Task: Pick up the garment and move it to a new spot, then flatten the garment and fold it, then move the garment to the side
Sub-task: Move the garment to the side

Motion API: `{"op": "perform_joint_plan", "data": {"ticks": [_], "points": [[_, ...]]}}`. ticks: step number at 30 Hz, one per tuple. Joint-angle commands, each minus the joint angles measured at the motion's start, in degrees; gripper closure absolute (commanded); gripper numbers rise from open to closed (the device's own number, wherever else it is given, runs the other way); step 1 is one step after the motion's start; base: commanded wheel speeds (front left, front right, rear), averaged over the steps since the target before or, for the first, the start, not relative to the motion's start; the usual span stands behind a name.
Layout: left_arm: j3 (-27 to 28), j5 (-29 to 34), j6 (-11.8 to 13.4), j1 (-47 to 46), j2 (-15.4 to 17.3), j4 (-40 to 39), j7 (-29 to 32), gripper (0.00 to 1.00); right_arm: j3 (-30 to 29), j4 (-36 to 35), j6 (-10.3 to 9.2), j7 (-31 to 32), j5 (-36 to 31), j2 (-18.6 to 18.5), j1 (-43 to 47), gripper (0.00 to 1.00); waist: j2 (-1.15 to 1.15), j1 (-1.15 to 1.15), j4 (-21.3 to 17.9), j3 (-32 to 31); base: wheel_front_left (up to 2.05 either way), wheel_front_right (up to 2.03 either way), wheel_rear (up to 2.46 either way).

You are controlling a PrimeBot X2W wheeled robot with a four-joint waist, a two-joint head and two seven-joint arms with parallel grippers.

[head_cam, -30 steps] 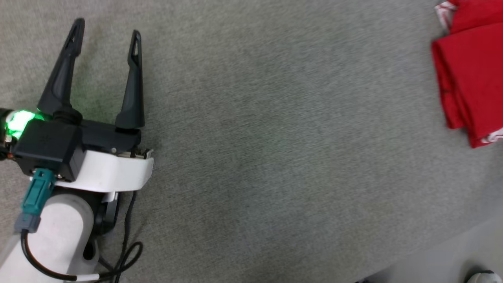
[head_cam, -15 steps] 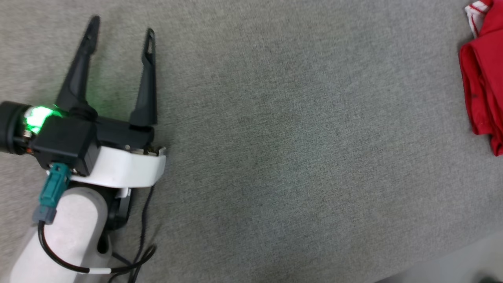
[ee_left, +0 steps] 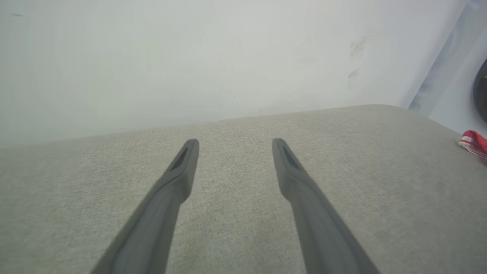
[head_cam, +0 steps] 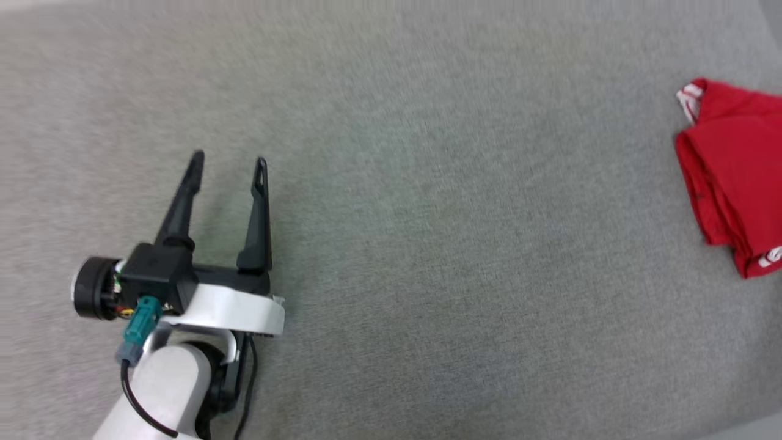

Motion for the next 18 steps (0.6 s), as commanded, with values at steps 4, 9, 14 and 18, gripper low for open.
{"op": "perform_joint_plan", "data": {"ticks": [4, 9, 14, 18], "points": [[0.1, -1.1, -0.1, 2.7, -0.9, 2.5, -1.0, 0.00, -1.5, -4.6, -0.07, -1.4, -3.7, 4.2, 5.1, 0.00, 0.00, 0.01, 4.2, -7.3, 0.00, 0.00, 0.00], [1.0, -2.4, 0.4, 5.9, -1.6, 4.4, -1.6, 0.00, -3.1, -12.2, -0.06, 0.1, -8.0, 9.5, 11.4, 0.00, 0.00, 0.01, 6.0, -11.1, 0.00, 0.00, 0.00], [1.8, -3.9, 0.2, 8.5, -2.3, 6.3, -2.1, 0.00, -3.3, -22.0, -0.07, 3.5, -11.3, 14.2, 19.0, 0.00, 0.00, 0.01, 8.5, -14.9, 0.00, 0.00, 0.00], [2.9, -4.8, 0.3, 10.2, -2.7, 7.3, -2.2, 0.00, -2.0, -30.4, -0.07, 6.3, -13.0, 17.9, 24.9, 0.00, 0.00, 0.01, 9.8, -17.1, 0.00, 0.00, 0.00]]}}
